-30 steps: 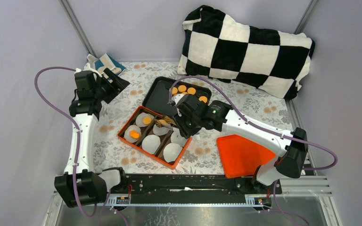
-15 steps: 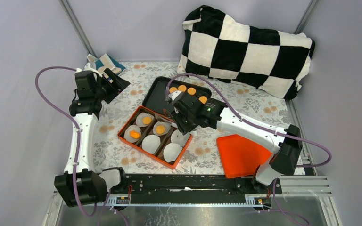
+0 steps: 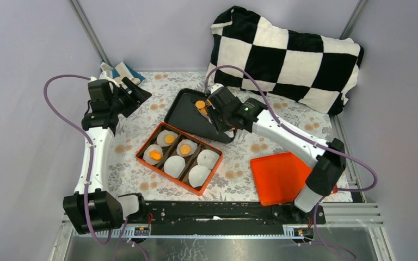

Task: Pack the cookies

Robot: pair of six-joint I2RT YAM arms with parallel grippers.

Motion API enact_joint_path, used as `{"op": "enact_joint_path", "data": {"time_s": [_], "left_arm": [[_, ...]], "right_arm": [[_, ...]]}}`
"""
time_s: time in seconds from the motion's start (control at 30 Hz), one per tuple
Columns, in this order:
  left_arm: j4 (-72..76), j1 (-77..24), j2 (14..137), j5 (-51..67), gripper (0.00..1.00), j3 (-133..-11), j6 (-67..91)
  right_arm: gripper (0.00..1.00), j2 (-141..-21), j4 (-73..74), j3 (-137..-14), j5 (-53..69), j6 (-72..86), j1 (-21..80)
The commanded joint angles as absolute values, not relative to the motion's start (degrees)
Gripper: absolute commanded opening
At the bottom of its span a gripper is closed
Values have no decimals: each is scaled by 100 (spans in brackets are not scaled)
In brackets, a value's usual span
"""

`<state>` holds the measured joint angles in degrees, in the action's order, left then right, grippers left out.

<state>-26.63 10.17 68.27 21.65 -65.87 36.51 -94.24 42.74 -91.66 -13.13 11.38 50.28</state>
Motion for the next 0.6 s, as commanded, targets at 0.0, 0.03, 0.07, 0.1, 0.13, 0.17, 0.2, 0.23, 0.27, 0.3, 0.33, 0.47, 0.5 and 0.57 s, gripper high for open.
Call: {"op": "enact_joint_path", "data": {"time_s": [0.0, 0.03, 0.07, 0.1, 0.13, 0.17, 0.2, 0.23, 0.27, 0.3, 0.33, 0.47, 0.5, 0.57], "left_arm": [[-2439, 1051, 6871, 2245, 82, -6716, 3597], [-2437, 1047, 6871, 2230, 82, -6711, 3591], [-2439, 1046, 6871, 2222, 82, -6712, 3584], [-2436, 1046, 6876, 2216, 82, -6708, 3574], [-2442, 1051, 6879, 2207, 82, -6702, 3570], [-2439, 1050, 6886, 2202, 82, -6697, 3564], [-2436, 1046, 6890, 2206, 82, -6686, 3554], [-2433, 1046, 6893, 2206, 82, -6679, 3551], [-2433, 1042, 6902, 2212, 82, -6676, 3543], [-2426, 1045, 6914, 2214, 82, -6674, 3542], [-2418, 1048, 6919, 2219, 82, -6679, 3543], [-2346, 1046, 6911, 2244, 82, -6671, 3590], [-2339, 1046, 6916, 2247, 82, -6671, 3601], [-2325, 1044, 6918, 2244, 82, -6660, 3606]], "right_arm": [[49, -9790, 3979, -9010, -1460, 1028, 4924], [50, -9858, 3951, -8950, -1463, 1028, 4889], [50, -9927, 3919, -8895, -1484, 1040, 4824], [50, -9964, 3907, -8839, -1503, 1066, 4769], [49, -10009, 3900, -8780, -1517, 1106, 4703], [49, -10024, 3871, -8720, -1518, 1129, 4635], [49, -10033, 3842, -8671, -1498, 1133, 4575], [50, -10029, 3807, -8584, -1500, 1153, 4519], [50, -10040, 3790, -8537, -1488, 1163, 4460], [49, -10050, 3796, -8508, -1459, 1168, 4415], [49, -10064, 3793, -8474, -1458, 1162, 4392], [50, -10234, 3673, -8447, -1369, 1106, 4339], [50, -10321, 3633, -8465, -1363, 1081, 4327], [50, -10522, 3621, -8605, -1318, 1048, 4286]]}}
